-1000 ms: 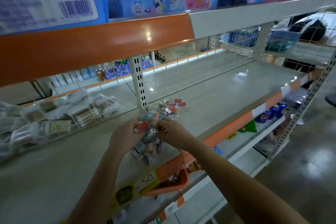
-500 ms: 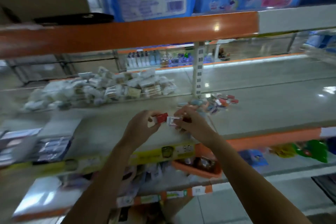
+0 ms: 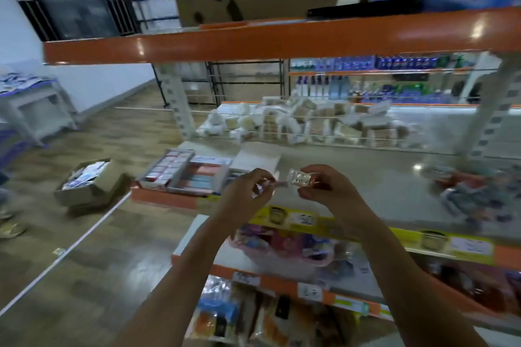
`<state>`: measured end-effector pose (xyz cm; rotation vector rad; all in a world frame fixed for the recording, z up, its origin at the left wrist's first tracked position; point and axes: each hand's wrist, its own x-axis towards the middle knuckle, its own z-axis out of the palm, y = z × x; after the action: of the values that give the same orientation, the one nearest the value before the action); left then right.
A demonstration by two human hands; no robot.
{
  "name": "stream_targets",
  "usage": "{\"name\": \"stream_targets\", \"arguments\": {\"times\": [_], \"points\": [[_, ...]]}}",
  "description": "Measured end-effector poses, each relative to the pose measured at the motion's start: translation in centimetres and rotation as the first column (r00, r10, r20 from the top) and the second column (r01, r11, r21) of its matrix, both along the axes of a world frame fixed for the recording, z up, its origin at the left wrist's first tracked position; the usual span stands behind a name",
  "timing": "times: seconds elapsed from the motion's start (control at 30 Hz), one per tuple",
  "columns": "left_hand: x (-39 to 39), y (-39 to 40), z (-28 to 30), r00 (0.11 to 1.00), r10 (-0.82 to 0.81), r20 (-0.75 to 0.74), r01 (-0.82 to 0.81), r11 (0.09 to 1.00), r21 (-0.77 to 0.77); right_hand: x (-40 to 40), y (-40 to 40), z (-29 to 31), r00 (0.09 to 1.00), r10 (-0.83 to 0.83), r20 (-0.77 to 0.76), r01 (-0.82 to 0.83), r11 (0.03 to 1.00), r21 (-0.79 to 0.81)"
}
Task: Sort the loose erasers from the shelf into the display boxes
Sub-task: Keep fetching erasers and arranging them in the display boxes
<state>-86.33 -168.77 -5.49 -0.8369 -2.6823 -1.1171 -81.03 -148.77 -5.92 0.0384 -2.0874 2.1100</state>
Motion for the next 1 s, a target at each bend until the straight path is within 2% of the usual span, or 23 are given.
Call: {"name": "stream_targets", "arguments": {"times": [0.2,0.3,0.47,0.6,0.7,0.8,0.9,1.0], "points": [[-3.5,-8.6,-1.1,0.984,0.105,0.142,-0.122,0.986,0.115,-3.6,-8.0,0.2,0.998,0.057,0.024,-0.058,0.996,0.062],[-5.0,-11.2,-1.8,0.960,0.105,0.259,-0.169,0.956,0.240,-5.6,-10.8,-0.2,0.995,0.088,0.047,-0.094,0.985,0.147],[-7.7,-14.8,-2.6,0.934,0.118,0.338,-0.239,0.908,0.344,-9.9,-14.9,-0.7,0.989,0.146,0.034,-0.150,0.962,0.227],[-10.8,-17.7,-3.0,0.889,0.042,0.455,-0.261,0.864,0.430,-14.2,-17.6,-1.2,0.979,0.202,0.034,-0.204,0.937,0.285],[-13.1,-19.5,-3.0,0.821,-0.043,0.570,-0.307,0.807,0.504,-17.3,-19.6,-1.3,0.971,0.238,0.030,-0.235,0.921,0.311],[-15.1,-21.5,-3.0,0.760,-0.089,0.644,-0.341,0.788,0.512,-20.1,-21.6,-1.3,0.968,0.249,0.033,-0.246,0.913,0.326],[-16.8,-23.6,-2.7,0.739,-0.122,0.663,-0.318,0.805,0.502,-22.3,-23.4,-1.3,0.957,0.288,0.023,-0.270,0.860,0.432],[-18.3,-25.6,-2.6,0.731,-0.086,0.677,-0.309,0.842,0.441,-23.8,-25.1,-1.5,0.945,0.323,0.040,-0.304,0.829,0.469]]}}
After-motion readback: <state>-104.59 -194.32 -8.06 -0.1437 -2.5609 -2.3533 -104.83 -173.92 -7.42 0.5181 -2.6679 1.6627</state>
